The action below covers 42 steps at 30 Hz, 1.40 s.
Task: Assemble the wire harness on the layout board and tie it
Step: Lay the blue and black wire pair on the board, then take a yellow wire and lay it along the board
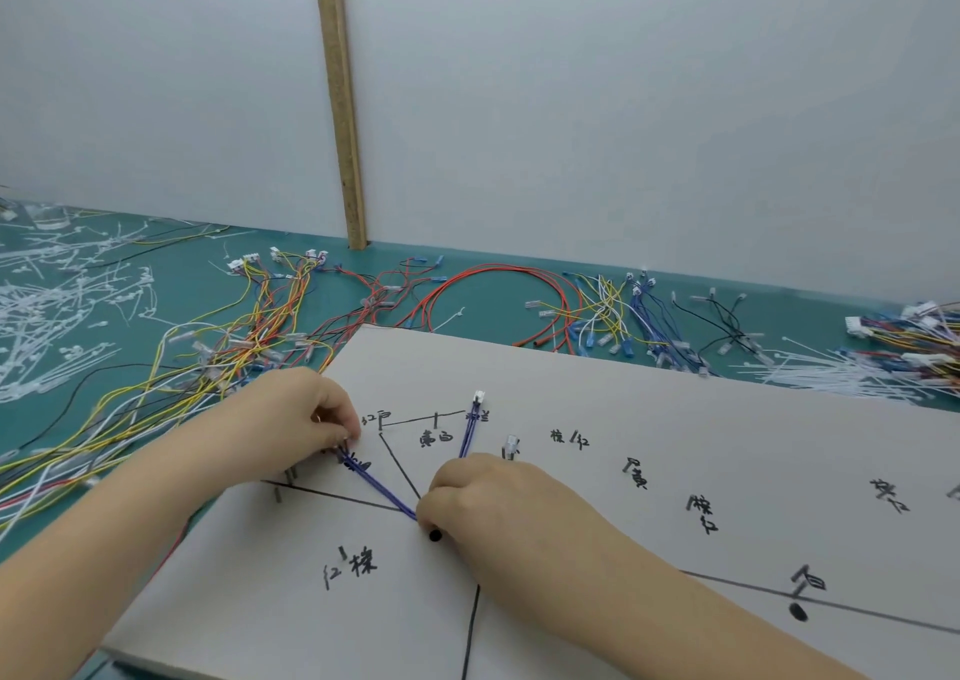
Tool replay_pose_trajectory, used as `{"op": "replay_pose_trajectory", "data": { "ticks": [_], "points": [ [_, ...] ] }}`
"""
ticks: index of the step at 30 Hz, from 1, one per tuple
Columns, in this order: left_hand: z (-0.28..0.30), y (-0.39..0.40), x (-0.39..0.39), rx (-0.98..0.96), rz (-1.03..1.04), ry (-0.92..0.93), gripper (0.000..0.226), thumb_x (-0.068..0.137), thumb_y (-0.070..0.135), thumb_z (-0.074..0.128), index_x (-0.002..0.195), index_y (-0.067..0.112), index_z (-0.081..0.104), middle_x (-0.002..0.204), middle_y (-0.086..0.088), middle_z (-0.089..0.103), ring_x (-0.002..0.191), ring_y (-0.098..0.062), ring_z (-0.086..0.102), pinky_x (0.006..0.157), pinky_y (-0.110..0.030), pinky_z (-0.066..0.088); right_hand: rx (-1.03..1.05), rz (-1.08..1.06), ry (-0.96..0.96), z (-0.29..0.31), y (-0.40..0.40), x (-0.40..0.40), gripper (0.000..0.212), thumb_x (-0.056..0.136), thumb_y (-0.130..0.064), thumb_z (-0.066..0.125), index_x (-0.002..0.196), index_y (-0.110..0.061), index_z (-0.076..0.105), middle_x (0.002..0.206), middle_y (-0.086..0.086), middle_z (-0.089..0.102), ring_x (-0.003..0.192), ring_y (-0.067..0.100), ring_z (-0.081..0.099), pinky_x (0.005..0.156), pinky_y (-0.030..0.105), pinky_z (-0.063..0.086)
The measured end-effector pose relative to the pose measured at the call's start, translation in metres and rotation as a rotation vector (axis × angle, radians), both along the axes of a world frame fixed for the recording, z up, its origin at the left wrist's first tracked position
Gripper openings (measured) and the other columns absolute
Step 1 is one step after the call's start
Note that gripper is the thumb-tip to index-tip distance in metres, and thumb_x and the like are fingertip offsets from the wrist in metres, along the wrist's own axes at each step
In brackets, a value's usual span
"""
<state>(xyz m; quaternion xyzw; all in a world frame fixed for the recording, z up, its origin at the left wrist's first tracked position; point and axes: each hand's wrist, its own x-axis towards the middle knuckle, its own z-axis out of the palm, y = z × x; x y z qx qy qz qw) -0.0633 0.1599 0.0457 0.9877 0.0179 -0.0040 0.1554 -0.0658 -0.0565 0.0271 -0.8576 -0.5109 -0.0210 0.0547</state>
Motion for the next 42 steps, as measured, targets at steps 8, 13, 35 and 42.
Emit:
{"op": "replay_pose_trajectory", "data": {
  "ticks": [8,13,35,42],
  "points": [
    [0.003,-0.08,0.037,-0.239,-0.131,-0.195,0.02,0.09,0.015,0.048,0.09,0.02,0.068,0.078,0.016,0.058,0.067,-0.002,0.05,0.057,-0.008,0.035,0.158,-0.022,0.594,0.031,-0.021,0.024,0.029,0.089,-0.009,0.051,0.111,-0.023,0.065,0.099,-0.01,0.065,0.093,0.006,0.057,0.087,0.017,0.042],
    [-0.018,-0.103,0.058,-0.138,-0.134,-0.204,0.022,0.093,0.028,0.042,0.103,0.022,0.062,0.106,0.001,0.057,0.104,-0.017,0.049,0.087,-0.03,0.039,0.562,-0.377,0.746,0.043,-0.065,0.082,0.03,0.089,-0.001,0.048,0.082,-0.021,0.07,0.079,-0.007,0.07,0.075,0.002,0.065,0.076,0.017,0.051],
    [-0.035,-0.1,0.051,0.075,-0.184,-0.243,0.025,0.096,0.034,0.026,0.116,0.03,0.041,0.116,0.01,0.038,0.105,-0.015,0.037,0.086,-0.027,0.038,0.226,-0.97,0.408,0.008,-0.054,0.282,0.036,0.093,-0.005,0.037,0.126,0.001,0.053,0.131,0.018,0.053,0.12,0.033,0.048,0.098,0.036,0.039],
    [-0.036,-0.102,0.051,0.061,-0.177,-0.275,0.021,0.095,0.033,0.028,0.111,0.03,0.042,0.112,0.012,0.039,0.101,-0.013,0.037,0.08,-0.024,0.037,1.235,-0.834,0.46,0.025,-0.069,0.262,0.037,0.086,0.001,0.052,0.122,-0.006,0.06,0.108,0.02,0.065,0.099,0.03,0.061,0.085,0.025,0.048]
  ]
}}
